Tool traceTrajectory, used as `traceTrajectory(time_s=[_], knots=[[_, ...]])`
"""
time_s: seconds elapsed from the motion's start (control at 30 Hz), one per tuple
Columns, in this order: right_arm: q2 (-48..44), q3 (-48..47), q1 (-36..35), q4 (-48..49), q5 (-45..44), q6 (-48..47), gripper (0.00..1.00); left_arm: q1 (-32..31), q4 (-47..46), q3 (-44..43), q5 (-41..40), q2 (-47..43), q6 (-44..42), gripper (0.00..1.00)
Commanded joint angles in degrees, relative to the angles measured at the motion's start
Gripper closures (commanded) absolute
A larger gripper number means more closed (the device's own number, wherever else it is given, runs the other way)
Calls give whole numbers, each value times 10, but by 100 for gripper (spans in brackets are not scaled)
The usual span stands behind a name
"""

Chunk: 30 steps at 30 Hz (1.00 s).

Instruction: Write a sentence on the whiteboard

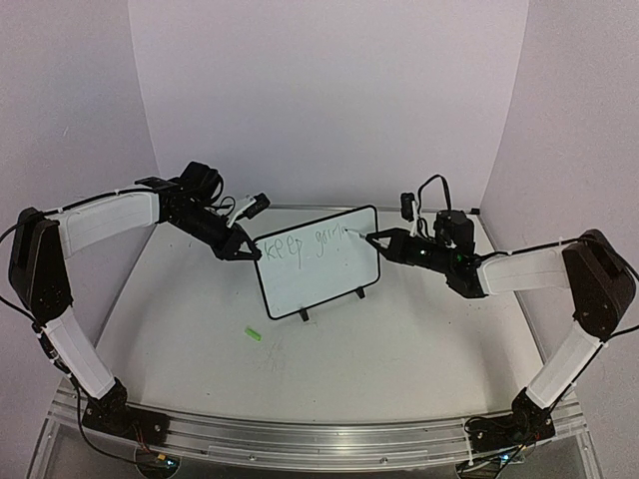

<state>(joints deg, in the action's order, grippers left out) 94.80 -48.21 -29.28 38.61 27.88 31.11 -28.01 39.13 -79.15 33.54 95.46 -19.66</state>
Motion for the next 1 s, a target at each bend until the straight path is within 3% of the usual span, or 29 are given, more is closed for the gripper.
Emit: traceTrajectory(time_s=[0.0,0.97], knots=[[10,13,3,9,-22,0,100,0,18,-7,-41,18,-24,100],[38,6,3,87,54,46,100,0,18,-7,-44,19,-23,100]])
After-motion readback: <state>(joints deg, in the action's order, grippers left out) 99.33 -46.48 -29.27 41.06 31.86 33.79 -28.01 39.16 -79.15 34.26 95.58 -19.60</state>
